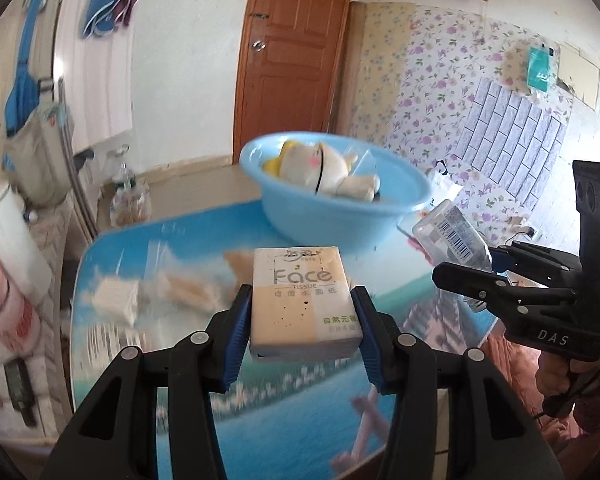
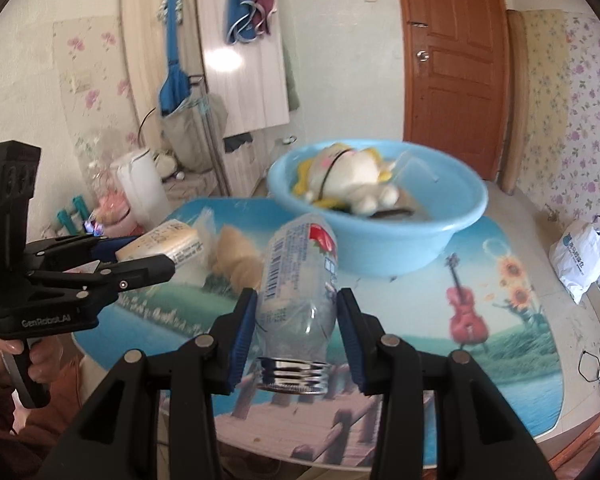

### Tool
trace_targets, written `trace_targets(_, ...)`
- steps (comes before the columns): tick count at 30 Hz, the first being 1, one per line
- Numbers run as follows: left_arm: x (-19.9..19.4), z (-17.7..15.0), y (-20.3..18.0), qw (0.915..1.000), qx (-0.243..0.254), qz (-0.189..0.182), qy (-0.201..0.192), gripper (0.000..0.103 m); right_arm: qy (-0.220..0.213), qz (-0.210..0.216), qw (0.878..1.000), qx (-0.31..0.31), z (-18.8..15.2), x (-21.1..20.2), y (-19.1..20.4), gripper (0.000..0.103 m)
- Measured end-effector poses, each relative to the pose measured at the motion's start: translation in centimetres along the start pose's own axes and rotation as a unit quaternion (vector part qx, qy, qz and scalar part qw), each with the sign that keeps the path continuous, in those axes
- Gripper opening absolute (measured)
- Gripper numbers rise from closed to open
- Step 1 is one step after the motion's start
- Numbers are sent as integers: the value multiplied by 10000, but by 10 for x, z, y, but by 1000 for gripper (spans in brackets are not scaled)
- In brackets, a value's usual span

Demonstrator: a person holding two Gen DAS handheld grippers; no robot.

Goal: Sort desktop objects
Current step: 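Carry bottle and Face box over the blue basin and open both grippers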

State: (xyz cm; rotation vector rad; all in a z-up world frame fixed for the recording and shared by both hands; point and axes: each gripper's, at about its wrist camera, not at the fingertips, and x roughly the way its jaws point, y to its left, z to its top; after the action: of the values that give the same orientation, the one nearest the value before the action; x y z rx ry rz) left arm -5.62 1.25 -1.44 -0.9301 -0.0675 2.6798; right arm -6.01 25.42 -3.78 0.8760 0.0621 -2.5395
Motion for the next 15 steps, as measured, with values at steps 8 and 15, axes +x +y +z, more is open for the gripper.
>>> trace_targets(8, 19, 34, -11, 9994, 81, -333, -35, 46, -303, -228, 9992, 89, 36, 0, -22, 40)
trace_targets(15, 41, 66, -22, 9981, 262, -547, -97, 46, -363, -474, 9981, 132, 61, 17, -45, 40)
